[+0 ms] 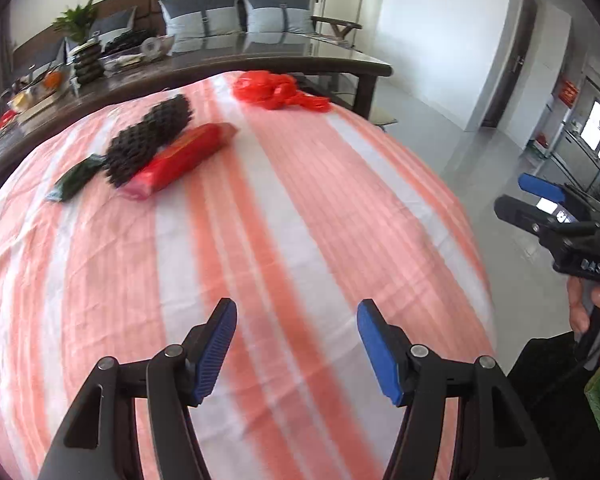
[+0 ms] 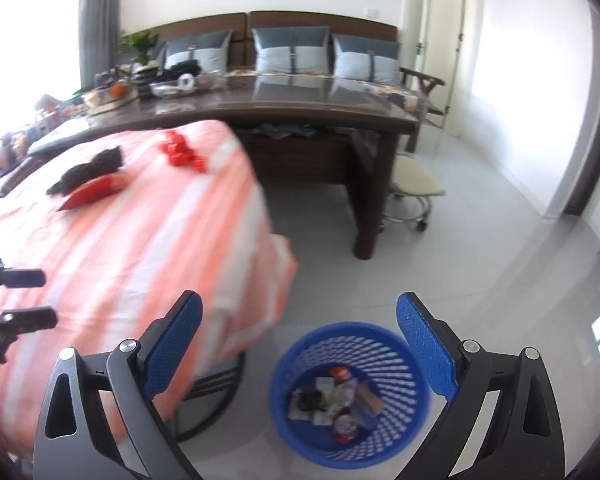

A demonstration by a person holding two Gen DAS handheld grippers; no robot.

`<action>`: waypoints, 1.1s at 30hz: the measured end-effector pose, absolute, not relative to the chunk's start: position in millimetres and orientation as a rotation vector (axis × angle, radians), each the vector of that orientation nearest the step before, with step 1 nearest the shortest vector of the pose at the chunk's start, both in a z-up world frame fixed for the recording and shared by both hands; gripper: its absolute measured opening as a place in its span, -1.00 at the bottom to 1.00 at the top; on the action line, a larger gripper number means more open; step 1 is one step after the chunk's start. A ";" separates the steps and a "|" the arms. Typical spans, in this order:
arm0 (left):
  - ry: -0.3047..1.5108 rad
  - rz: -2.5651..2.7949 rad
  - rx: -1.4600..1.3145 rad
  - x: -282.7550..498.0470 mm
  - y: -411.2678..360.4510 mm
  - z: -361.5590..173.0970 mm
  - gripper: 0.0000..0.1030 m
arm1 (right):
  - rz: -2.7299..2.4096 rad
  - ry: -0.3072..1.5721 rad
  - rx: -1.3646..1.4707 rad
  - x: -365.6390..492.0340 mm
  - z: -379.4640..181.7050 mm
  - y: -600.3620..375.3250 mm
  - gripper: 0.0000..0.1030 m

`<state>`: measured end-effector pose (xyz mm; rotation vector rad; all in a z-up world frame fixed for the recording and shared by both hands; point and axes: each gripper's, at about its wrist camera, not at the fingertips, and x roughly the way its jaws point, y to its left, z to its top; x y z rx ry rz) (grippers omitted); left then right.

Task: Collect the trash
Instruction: 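Bring both tools back over the table, then grasp the dark green packet with the left gripper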

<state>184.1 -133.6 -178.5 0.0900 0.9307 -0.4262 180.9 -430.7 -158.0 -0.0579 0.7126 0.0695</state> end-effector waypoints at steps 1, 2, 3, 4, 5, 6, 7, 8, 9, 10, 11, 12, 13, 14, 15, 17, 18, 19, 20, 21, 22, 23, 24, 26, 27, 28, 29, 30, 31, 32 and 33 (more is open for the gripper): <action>0.932 -0.396 0.083 186.4 -116.7 -180.3 0.24 | 0.115 0.725 -0.054 179.5 -159.6 -408.8 0.90; 0.934 -0.367 0.077 189.2 -100.3 -181.0 0.24 | 0.155 0.741 -0.056 179.4 -161.7 -385.7 0.90; 0.935 -0.334 0.070 194.0 -85.3 -180.9 0.24 | 0.192 0.755 -0.062 180.3 -163.9 -363.8 0.90; 0.932 -0.305 0.062 196.6 -70.0 -180.5 0.24 | 0.220 0.770 -0.070 181.7 -166.5 -342.5 0.90; 0.930 -0.283 0.052 199.3 -55.4 -180.9 0.24 | 0.241 0.787 -0.076 184.0 -170.4 -322.3 0.90; 0.928 -0.263 0.041 202.4 -42.2 -181.5 0.24 | 0.258 0.803 -0.081 188.6 -174.2 -303.9 0.90; 0.930 -0.244 0.031 205.2 -30.7 -182.6 0.24 | 0.272 0.819 -0.085 194.1 -178.4 -287.6 0.90; 0.934 -0.230 0.022 209.2 -20.0 -183.4 0.24 | 0.277 0.838 -0.090 200.1 -183.1 -272.0 0.90; 0.929 -0.226 0.013 214.5 -10.8 -185.3 0.24 | 0.283 0.860 -0.091 206.7 -188.1 -258.7 0.90; 0.919 -0.224 0.010 217.3 -3.1 -185.7 0.24 | 0.293 0.878 -0.085 211.9 -193.0 -246.9 0.90; 0.920 -0.216 0.011 220.7 2.9 -186.1 0.24 | 0.300 0.888 -0.080 216.2 -197.8 -237.0 0.90; 0.917 -0.218 0.011 223.4 7.6 -186.0 0.24 | 0.302 0.896 -0.087 219.9 -202.5 -227.4 0.90; 0.916 -0.224 0.011 227.5 11.4 -186.1 0.26 | 0.299 0.906 -0.102 223.7 -207.7 -220.5 0.90; 0.916 -0.229 0.014 234.8 12.9 -186.9 0.27 | 0.289 0.908 -0.127 222.6 -212.3 -211.6 0.94; 0.914 -0.231 0.023 239.2 14.0 -187.1 0.27 | 0.283 0.901 -0.146 221.7 -211.0 -208.4 0.93; 0.921 -0.238 0.055 254.4 16.1 -187.6 0.32 | 0.290 0.910 -0.139 221.6 -212.0 -208.6 0.96; 0.925 -0.240 0.071 265.1 17.6 -188.5 0.39 | 0.289 0.914 -0.125 222.1 -212.6 -211.6 0.98; 0.931 -0.241 0.079 277.8 18.6 -188.8 0.46 | 0.289 0.914 -0.120 221.1 -212.6 -213.3 0.99; 0.937 -0.243 0.075 291.9 20.2 -189.1 0.48 | 0.285 0.914 -0.126 220.1 -212.5 -213.0 0.99; 0.939 -0.240 0.067 305.6 21.8 -189.7 0.48 | 0.279 0.913 -0.132 219.5 -212.5 -212.2 0.99; 0.936 -0.237 0.057 318.6 23.6 -189.4 0.48 | 0.276 0.913 -0.133 219.1 -211.7 -210.2 0.99; 0.932 -0.240 0.046 330.1 24.6 -189.1 0.48 | 0.277 0.913 -0.132 219.1 -211.4 -209.5 0.99; 0.926 -0.245 0.039 342.0 25.8 -189.3 0.48 | 0.277 0.912 -0.131 219.5 -211.5 -208.1 0.99; 0.921 -0.246 0.047 362.6 24.9 -190.8 0.48 | 0.276 0.912 -0.131 219.5 -211.1 -207.1 0.99; 0.916 -0.242 0.065 370.7 22.9 -191.3 0.48 | 0.276 0.912 -0.131 219.3 -211.1 -207.4 0.99; 0.915 -0.249 0.080 377.0 20.0 -191.9 0.48 | 0.276 0.912 -0.131 219.4 -211.2 -207.4 0.99; 0.914 -0.265 0.092 382.3 17.3 -192.1 0.48 | 0.276 0.912 -0.131 219.4 -211.2 -207.6 0.99; 0.911 -0.285 0.102 385.9 14.4 -191.8 0.48 | 0.276 0.912 -0.131 219.6 -211.2 -207.6 0.99; 0.909 -0.306 0.110 388.1 11.7 -192.3 0.46 | 0.276 0.912 -0.131 219.5 -211.2 -207.8 0.99; 0.908 -0.317 0.121 388.8 8.8 -192.3 0.38 | 0.276 0.912 -0.131 219.4 -211.3 -208.0 0.99; 0.898 -0.321 0.132 387.9 6.5 -191.1 -0.01 | 0.276 0.912 -0.131 219.6 -211.3 -208.1 0.99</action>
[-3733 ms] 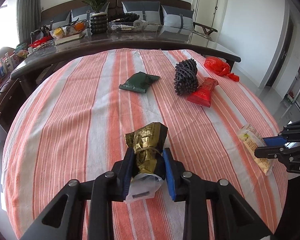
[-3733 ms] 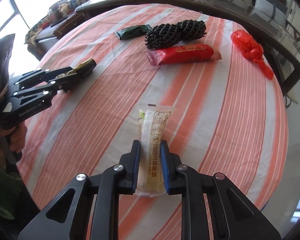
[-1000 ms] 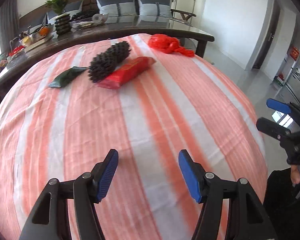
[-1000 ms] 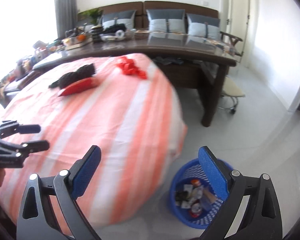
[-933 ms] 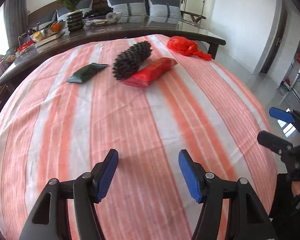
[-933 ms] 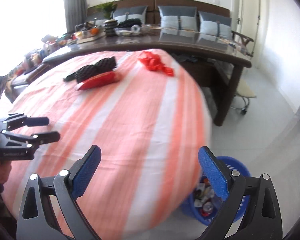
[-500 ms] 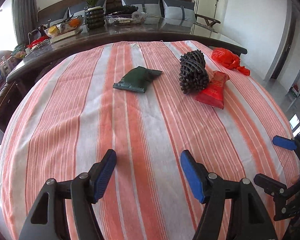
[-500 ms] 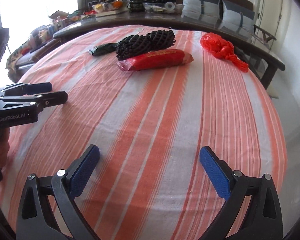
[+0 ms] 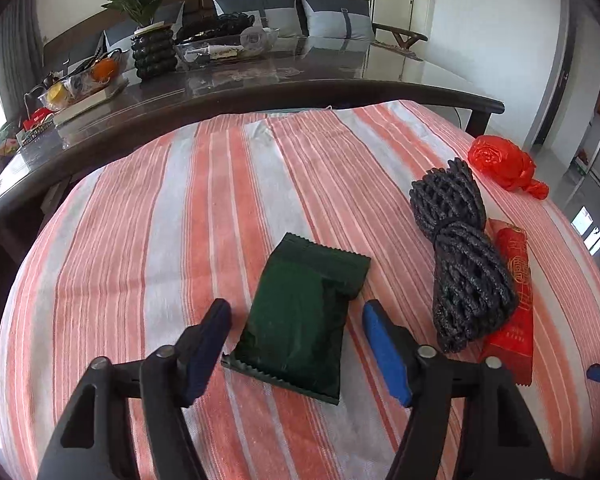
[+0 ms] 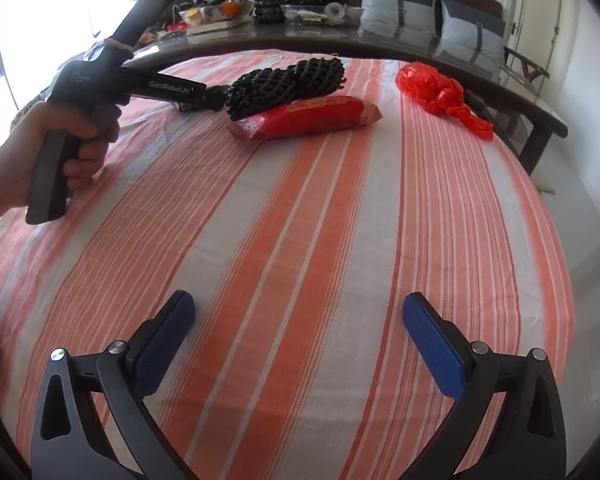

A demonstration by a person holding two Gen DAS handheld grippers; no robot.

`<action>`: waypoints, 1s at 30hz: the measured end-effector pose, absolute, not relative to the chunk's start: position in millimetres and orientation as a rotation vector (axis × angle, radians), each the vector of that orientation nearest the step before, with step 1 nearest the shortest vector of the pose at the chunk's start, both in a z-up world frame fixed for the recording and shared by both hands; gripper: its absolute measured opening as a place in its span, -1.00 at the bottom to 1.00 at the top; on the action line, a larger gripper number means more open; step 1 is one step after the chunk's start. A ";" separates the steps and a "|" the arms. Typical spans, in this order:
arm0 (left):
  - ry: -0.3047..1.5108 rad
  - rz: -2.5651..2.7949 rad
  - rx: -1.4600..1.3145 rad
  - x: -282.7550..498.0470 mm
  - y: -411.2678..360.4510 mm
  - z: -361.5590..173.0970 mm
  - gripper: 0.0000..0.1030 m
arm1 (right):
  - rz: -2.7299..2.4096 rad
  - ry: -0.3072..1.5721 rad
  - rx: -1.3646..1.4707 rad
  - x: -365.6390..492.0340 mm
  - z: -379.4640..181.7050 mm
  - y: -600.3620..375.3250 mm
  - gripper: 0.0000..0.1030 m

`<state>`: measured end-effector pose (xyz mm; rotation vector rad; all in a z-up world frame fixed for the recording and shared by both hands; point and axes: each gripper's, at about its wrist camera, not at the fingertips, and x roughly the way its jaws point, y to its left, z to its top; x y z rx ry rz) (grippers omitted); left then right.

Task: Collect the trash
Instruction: 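Grasp the dark green packet with the left gripper, then reach the right gripper to the red wrapped bar while the left gripper opens on the green packet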

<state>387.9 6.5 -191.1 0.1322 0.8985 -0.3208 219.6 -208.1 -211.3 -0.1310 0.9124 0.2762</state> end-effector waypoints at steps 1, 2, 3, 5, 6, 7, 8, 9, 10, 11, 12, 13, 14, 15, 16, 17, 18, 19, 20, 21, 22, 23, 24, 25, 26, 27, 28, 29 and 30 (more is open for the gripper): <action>0.892 -0.329 0.135 386.2 5.2 -189.9 -0.15 | 0.276 0.913 -0.131 219.6 -211.3 -208.2 0.99; 0.891 -0.321 0.139 384.2 4.6 -190.0 -0.16 | 0.276 0.913 -0.131 219.5 -211.4 -208.3 0.99; 0.888 -0.311 0.137 381.5 5.0 -189.0 -0.19 | 0.276 0.912 -0.131 219.5 -211.4 -208.4 0.99; 0.887 -0.267 0.121 372.2 9.3 -187.2 -0.21 | 0.276 0.912 -0.131 219.6 -211.4 -208.5 0.99; 0.890 -0.241 0.106 365.0 12.9 -186.3 -0.21 | 0.277 0.912 -0.131 219.8 -211.5 -208.6 0.99; 0.894 -0.217 0.087 356.1 17.3 -185.3 -0.21 | 0.277 0.912 -0.130 219.7 -211.5 -208.7 0.99; 0.899 -0.198 0.070 346.0 21.6 -184.1 -0.21 | 0.277 0.912 -0.130 219.6 -211.5 -208.8 0.99; 0.908 -0.183 0.056 334.8 25.4 -183.2 -0.21 | 0.276 0.912 -0.131 219.8 -211.5 -208.8 0.99; 0.917 -0.167 0.049 322.6 28.6 -182.4 -0.21 | 0.275 0.912 -0.131 219.3 -211.3 -209.0 0.99; 0.924 -0.156 0.048 309.3 31.1 -181.9 -0.21 | 0.276 0.912 -0.131 219.2 -211.3 -209.2 0.99; 0.929 -0.145 0.048 296.5 33.4 -181.0 -0.21 | 0.276 0.912 -0.131 219.0 -211.2 -209.2 0.99; 0.929 -0.135 0.050 284.0 35.5 -180.3 -0.21 | 0.276 0.912 -0.131 219.1 -211.3 -209.3 0.99; 0.926 -0.128 0.052 272.5 37.6 -179.7 -0.21 | 0.276 0.912 -0.131 219.3 -211.4 -209.4 0.99; 0.918 -0.115 0.052 261.7 39.6 -179.1 -0.21 | 0.276 0.912 -0.131 219.0 -211.4 -209.5 0.99; 0.906 -0.104 0.051 252.8 41.6 -178.4 -0.21 | 0.276 0.912 -0.131 219.0 -211.4 -209.4 0.99; 0.895 -0.094 0.050 245.3 44.3 -178.4 -0.21 | 0.276 0.913 -0.130 219.3 -211.5 -209.6 0.99; 0.888 -0.085 0.049 240.0 47.0 -179.0 -0.21 | 0.275 0.913 -0.129 219.2 -211.4 -209.8 0.99; 0.886 -0.080 0.043 237.1 49.0 -180.2 -0.21 | 0.273 0.915 -0.127 219.4 -211.3 -209.9 0.99; 0.889 -0.079 0.031 235.9 51.2 -181.9 -0.21 | 0.267 0.919 -0.123 220.2 -210.7 -209.9 0.99; 0.897 -0.081 0.016 235.8 52.8 -184.4 -0.21 | 0.258 0.929 -0.116 223.2 -209.8 -209.4 0.99; 0.901 -0.083 0.005 236.8 53.7 -185.2 -0.21 | 0.246 0.938 -0.095 228.4 -208.2 -209.1 0.99; 0.897 -0.084 0.000 237.2 54.2 -184.5 -0.21 | 0.234 0.945 -0.061 235.4 -206.6 -208.7 0.98; 0.894 -0.086 -0.005 237.2 54.7 -184.2 -0.21 | 0.226 0.953 -0.024 243.9 -204.7 -206.7 0.97; 0.898 -0.087 -0.010 238.0 55.8 -184.7 -0.21 | 0.224 0.957 0.010 253.1 -202.4 -202.6 0.91; 0.897 -0.089 -0.014 238.4 56.3 -184.5 -0.20 | 0.228 0.959 0.042 262.5 -200.4 -197.0 0.84; 0.897 -0.090 -0.017 237.5 56.4 -185.4 -0.20 | 0.229 0.960 0.068 272.7 -198.8 -190.6 0.81; 0.898 -0.091 -0.018 237.3 56.5 -185.7 -0.20 | 0.225 0.964 0.090 283.6 -198.4 -183.4 0.76; 0.897 -0.093 -0.021 237.3 56.7 -185.6 -0.20 | 0.213 0.965 0.104 293.7 -198.0 -176.1 0.75; 0.898 -0.096 -0.025 237.7 57.6 -185.6 -0.20 | 0.199 0.961 0.113 303.3 -197.6 -168.8 0.74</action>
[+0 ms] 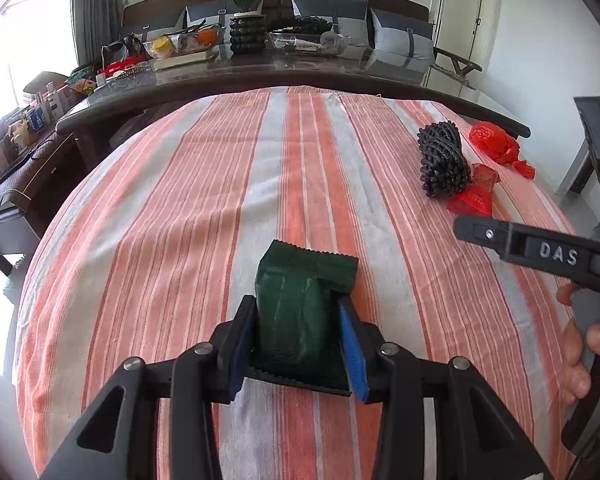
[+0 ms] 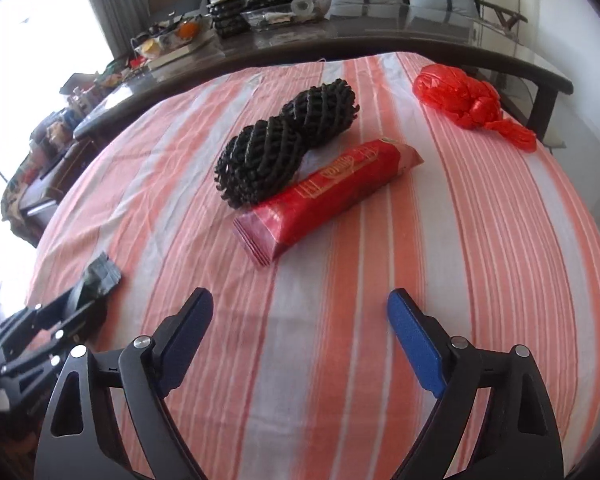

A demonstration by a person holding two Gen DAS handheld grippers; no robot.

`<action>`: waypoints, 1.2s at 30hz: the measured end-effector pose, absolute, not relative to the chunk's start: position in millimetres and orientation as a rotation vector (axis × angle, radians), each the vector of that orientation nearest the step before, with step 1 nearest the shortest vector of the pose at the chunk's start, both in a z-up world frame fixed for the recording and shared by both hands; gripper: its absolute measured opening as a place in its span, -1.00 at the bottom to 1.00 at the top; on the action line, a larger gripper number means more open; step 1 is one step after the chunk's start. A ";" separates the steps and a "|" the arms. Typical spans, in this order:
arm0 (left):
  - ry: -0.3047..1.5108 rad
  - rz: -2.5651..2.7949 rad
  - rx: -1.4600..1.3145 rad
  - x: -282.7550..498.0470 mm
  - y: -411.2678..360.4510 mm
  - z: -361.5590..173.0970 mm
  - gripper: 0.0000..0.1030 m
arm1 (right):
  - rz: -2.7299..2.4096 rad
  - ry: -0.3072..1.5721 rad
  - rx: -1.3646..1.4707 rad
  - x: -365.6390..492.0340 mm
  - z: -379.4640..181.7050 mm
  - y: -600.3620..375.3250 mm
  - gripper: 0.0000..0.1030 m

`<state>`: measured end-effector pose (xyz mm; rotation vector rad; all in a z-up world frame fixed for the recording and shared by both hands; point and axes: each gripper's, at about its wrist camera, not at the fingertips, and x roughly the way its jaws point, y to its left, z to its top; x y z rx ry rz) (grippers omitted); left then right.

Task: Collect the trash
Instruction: 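Reach the right gripper to the red wrapped bar while the left gripper opens on the green packet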

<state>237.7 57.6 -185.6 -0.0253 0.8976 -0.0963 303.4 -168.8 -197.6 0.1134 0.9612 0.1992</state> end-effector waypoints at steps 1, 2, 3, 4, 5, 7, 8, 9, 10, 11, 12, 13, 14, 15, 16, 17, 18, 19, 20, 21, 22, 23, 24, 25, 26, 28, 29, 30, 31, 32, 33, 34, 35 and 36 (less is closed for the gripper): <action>0.897 -0.100 -0.032 237.7 58.6 -185.4 -0.20 | 0.188 0.960 0.125 313.1 -198.3 -161.9 0.67; 0.897 -0.104 -0.036 237.6 59.5 -185.4 -0.20 | 0.172 0.956 0.135 321.6 -198.2 -156.6 0.65; 0.897 -0.108 -0.037 237.8 59.7 -185.3 -0.19 | 0.147 0.952 0.140 329.7 -198.0 -152.2 0.65; 0.898 -0.110 -0.036 237.8 59.6 -185.3 -0.18 | 0.116 0.949 0.138 336.5 -198.9 -150.2 0.61; 0.898 -0.112 -0.032 237.9 59.2 -185.3 -0.18 | 0.078 0.942 0.120 341.0 -199.6 -149.0 0.43; 0.899 -0.113 -0.022 237.9 57.8 -185.3 -0.18 | 0.004 0.926 0.054 341.9 -199.8 -151.5 -0.01; 0.899 -0.112 -0.018 238.0 57.2 -185.3 -0.18 | 0.003 0.921 0.051 338.8 -199.2 -158.0 -0.06; 0.899 -0.112 -0.017 237.7 57.1 -185.4 -0.18 | 0.016 0.920 0.051 334.3 -198.8 -164.9 -0.07; 0.900 -0.112 -0.015 238.0 56.9 -185.3 -0.18 | 0.029 0.922 0.037 328.1 -198.4 -171.5 -0.08; 0.901 -0.114 -0.018 237.8 56.6 -185.2 -0.18 | 0.055 0.924 0.023 320.9 -197.9 -178.7 -0.08; 0.903 -0.118 -0.030 236.9 57.3 -185.0 -0.18 | 0.096 0.925 0.012 312.8 -197.3 -186.6 -0.08; 0.906 -0.128 -0.051 235.7 57.7 -184.3 -0.18 | 0.144 0.927 -0.007 304.9 -196.5 -194.3 -0.08; 0.911 -0.141 -0.073 234.0 57.7 -183.4 -0.18 | 0.191 0.932 -0.032 295.3 -196.7 -201.8 -0.08; 0.916 -0.153 -0.093 232.1 57.1 -182.5 -0.18 | 0.246 0.935 -0.054 285.3 -196.8 -209.5 -0.08; 0.919 -0.162 -0.110 230.1 55.7 -181.8 -0.18 | 0.289 0.936 -0.087 274.9 -196.6 -217.3 -0.08; 0.921 -0.170 -0.123 228.2 53.3 -181.5 -0.18 | 0.313 0.935 -0.120 264.7 -196.7 -225.4 -0.06; 0.923 -0.179 -0.127 226.6 49.0 -181.6 -0.18 | 0.336 0.932 -0.142 256.2 -196.9 -233.6 -0.05; 0.924 -0.187 -0.124 225.4 44.1 -181.5 -0.18 | 0.349 0.927 -0.157 249.1 -197.5 -241.3 -0.02; 0.923 -0.193 -0.116 223.9 38.4 -181.5 -0.17 | 0.350 0.920 -0.168 243.8 -198.1 -248.0 0.09; 0.923 -0.197 -0.105 222.7 32.6 -182.0 -0.08 | 0.344 0.910 -0.169 241.2 -198.8 -252.2 0.17; 0.921 -0.194 -0.086 221.7 26.8 -182.3 0.05 | 0.334 0.905 -0.159 239.3 -199.9 -256.4 0.38; 0.921 -0.188 -0.062 220.7 20.8 -182.9 0.13 | 0.326 0.902 -0.141 238.3 -201.4 -259.0 0.51; 0.923 -0.184 -0.037 219.8 15.3 -183.8 0.26 | 0.320 0.897 -0.120 238.1 -202.4 -260.2 0.53; 0.923 -0.172 -0.006 218.6 9.9 -184.9 0.28 | 0.311 0.891 -0.110 237.2 -203.2 -258.8 0.59; 0.923 -0.153 0.030 217.5 5.2 -185.9 0.28 | 0.299 0.889 -0.114 237.5 -203.4 -255.2 0.67; 0.915 -0.118 0.066 215.3 1.0 -187.5 0.46 | 0.267 0.892 -0.135 237.9 -204.8 -246.7 0.76; 0.921 -0.089 0.067 215.6 2.1 -188.4 0.58 | 0.249 0.895 -0.132 238.7 -205.0 -245.1 0.83; 0.930 -0.069 0.053 215.6 6.3 -190.4 0.75 | 0.230 0.900 -0.124 239.2 -205.4 -247.0 0.87; 0.944 -0.071 0.020 217.3 11.9 -192.4 0.80 | 0.210 0.906 -0.124 240.8 -205.9 -246.5 0.92; 0.940 -0.076 0.003 216.7 15.4 -191.9 0.80 | 0.201 0.909 -0.124 241.0 -206.3 -247.1 0.95; 0.942 -0.079 0.017 216.2 15.2 -192.1 0.80 | 0.200 0.910 -0.123 240.4 -206.4 -248.3 0.95; 0.942 -0.080 0.027 216.0 14.2 -192.1 0.81 | 0.201 0.912 -0.119 240.4 -206.7 -249.2 0.96; 0.941 -0.080 0.025 215.8 15.0 -191.9 0.81 | 0.202 0.912 -0.117 240.4 -206.9 -249.8 0.96; 0.941 -0.081 0.025 215.6 15.4 -191.8 0.81 | 0.200 0.912 -0.119 240.5 -206.7 -249.8 0.97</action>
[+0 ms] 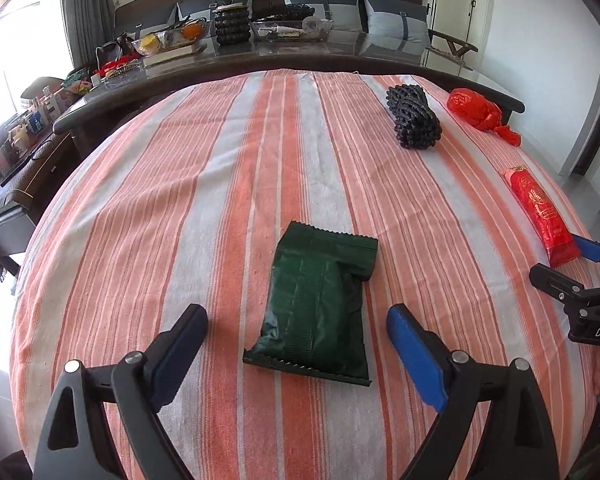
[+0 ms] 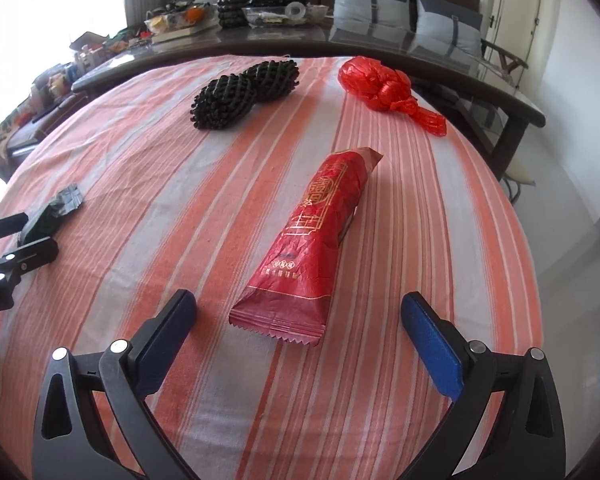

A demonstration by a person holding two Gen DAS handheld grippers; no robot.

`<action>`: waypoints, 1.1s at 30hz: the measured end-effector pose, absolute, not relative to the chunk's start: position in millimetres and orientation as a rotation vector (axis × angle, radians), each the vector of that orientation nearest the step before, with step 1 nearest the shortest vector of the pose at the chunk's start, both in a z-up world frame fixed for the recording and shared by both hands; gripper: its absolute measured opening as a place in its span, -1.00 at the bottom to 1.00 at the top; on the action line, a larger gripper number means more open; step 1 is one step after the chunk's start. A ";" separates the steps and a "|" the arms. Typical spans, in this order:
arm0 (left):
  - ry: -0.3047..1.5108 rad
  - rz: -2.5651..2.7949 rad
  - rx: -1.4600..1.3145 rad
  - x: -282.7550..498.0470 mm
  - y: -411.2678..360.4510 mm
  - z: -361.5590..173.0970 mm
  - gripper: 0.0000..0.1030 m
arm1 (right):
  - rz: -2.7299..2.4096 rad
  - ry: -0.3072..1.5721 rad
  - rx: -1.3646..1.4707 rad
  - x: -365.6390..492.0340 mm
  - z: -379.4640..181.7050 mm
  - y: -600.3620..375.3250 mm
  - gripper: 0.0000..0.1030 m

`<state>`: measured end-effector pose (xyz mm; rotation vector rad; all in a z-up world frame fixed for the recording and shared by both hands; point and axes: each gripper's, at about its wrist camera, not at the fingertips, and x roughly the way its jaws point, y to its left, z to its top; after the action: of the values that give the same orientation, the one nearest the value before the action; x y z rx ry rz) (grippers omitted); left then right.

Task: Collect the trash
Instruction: 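Reach the right gripper to the red wrapped bar while the left gripper opens on the green packet, then grasp the red wrapped bar with the right gripper while the left gripper regrasps the green packet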

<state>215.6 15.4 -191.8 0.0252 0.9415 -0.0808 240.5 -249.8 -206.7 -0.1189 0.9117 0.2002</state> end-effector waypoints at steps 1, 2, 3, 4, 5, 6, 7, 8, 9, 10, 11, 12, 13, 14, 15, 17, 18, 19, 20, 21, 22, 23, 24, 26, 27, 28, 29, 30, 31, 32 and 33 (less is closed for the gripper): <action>0.941 -0.080 0.026 215.5 15.5 -191.8 0.81 | 0.199 0.911 -0.120 240.2 -206.7 -249.9 0.97; 0.941 -0.081 0.026 215.5 15.5 -191.7 0.81 | 0.199 0.911 -0.120 239.2 -206.7 -250.5 0.98; 0.941 -0.081 0.025 215.4 15.5 -191.7 0.81 | 0.200 0.911 -0.119 239.2 -206.7 -250.4 0.98; 0.941 -0.081 0.024 215.4 15.4 -191.7 0.81 | 0.201 0.911 -0.119 239.3 -206.5 -250.5 0.98; 0.941 -0.082 0.023 215.4 15.8 -191.4 0.81 | 0.201 0.910 -0.119 238.5 -206.5 -250.5 0.98; 0.942 -0.086 0.025 216.0 15.5 -191.6 0.81 | 0.201 0.910 -0.118 238.5 -206.5 -250.7 0.98; 0.944 -0.096 0.024 216.4 16.1 -191.2 0.81 | 0.202 0.911 -0.117 238.5 -206.7 -250.8 0.98; 0.947 -0.116 0.024 217.1 16.8 -190.7 0.81 | 0.203 0.911 -0.115 238.7 -206.8 -251.0 0.98; 0.951 -0.143 0.017 217.5 18.8 -189.7 0.81 | 0.206 0.912 -0.112 239.0 -207.0 -251.3 0.98; 0.954 -0.175 -0.005 217.9 21.8 -187.5 0.81 | 0.209 0.912 -0.107 239.2 -207.0 -251.8 0.98; 0.950 -0.206 -0.038 217.9 26.5 -184.4 0.81 | 0.215 0.914 -0.101 239.9 -207.0 -252.8 0.98; 0.943 -0.233 -0.063 217.7 30.1 -180.9 0.81 | 0.228 0.920 -0.092 240.6 -206.2 -254.7 0.98; 0.936 -0.257 -0.074 217.4 31.9 -177.5 0.81 | 0.240 0.933 -0.076 241.4 -203.5 -257.7 0.95; 0.930 -0.271 -0.070 217.0 31.8 -174.9 0.81 | 0.249 0.948 -0.046 243.1 -199.0 -261.9 0.86; 0.925 -0.278 -0.055 217.2 30.0 -173.4 0.81 | 0.256 0.967 -0.008 246.5 -193.4 -266.5 0.79; 0.932 -0.283 -0.017 219.8 24.8 -174.7 0.79 | 0.261 1.000 0.037 255.8 -182.3 -269.3 0.69; 0.939 -0.283 -0.005 221.9 22.4 -176.8 0.79 | 0.257 1.014 0.028 260.9 -177.4 -266.7 0.69; 0.945 -0.284 0.001 223.2 20.2 -179.0 0.79 | 0.255 1.034 0.011 267.1 -174.5 -262.5 0.69; 0.948 -0.285 0.003 224.2 18.8 -180.2 0.78 | 0.251 1.058 -0.005 273.8 -174.2 -257.7 0.66; 0.948 -0.285 0.006 224.7 18.0 -180.8 0.60 | 0.246 1.077 -0.015 280.4 -174.4 -253.9 0.62; 0.952 -0.282 0.013 225.2 17.4 -181.8 0.32 | 0.235 1.086 -0.021 286.5 -175.0 -251.3 0.51; 0.955 -0.275 0.026 225.6 17.3 -183.5 0.17 | 0.219 1.093 -0.028 292.3 -176.4 -249.7 0.43; 0.947 -0.257 0.048 224.7 17.2 -184.1 -0.07 | 0.201 1.100 -0.031 297.2 -178.6 -250.0 0.36; 0.938 -0.253 0.062 223.0 17.7 -183.5 -0.18 | 0.189 1.120 -0.007 303.5 -181.9 -253.8 -0.63; 0.935 -0.263 0.046 221.4 19.9 -182.1 -0.22 | 0.188 1.128 0.006 303.4 -182.1 -256.6 -0.63; 0.929 -0.274 0.032 220.1 21.0 -180.4 -0.24 | 0.192 1.121 0.012 300.7 -180.2 -258.8 -0.67; 0.918 -0.285 0.023 218.1 21.7 -177.8 -0.24 | 0.198 1.114 0.008 296.6 -177.7 -260.3 -0.70; 0.904 -0.292 0.018 216.1 21.6 -174.7 -0.25 | 0.206 1.106 0.006 292.1 -173.9 -262.5 -0.72; 0.890 -0.300 0.010 214.4 21.1 -171.5 -0.26 | 0.215 1.098 0.014 286.7 -170.4 -265.0 -0.73; 0.879 -0.310 -0.001 213.1 20.7 -168.6 -0.26 | 0.224 1.090 0.023 281.2 -166.7 -267.8 -0.73; 0.871 -0.319 -0.015 211.5 20.5 -165.8 -0.26 | 0.234 1.082 0.028 275.6 -162.9 -270.1 -0.73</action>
<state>211.5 20.5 -165.8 -0.0146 0.8706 -0.3191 275.6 -270.1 -162.9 0.0277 1.0824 0.2339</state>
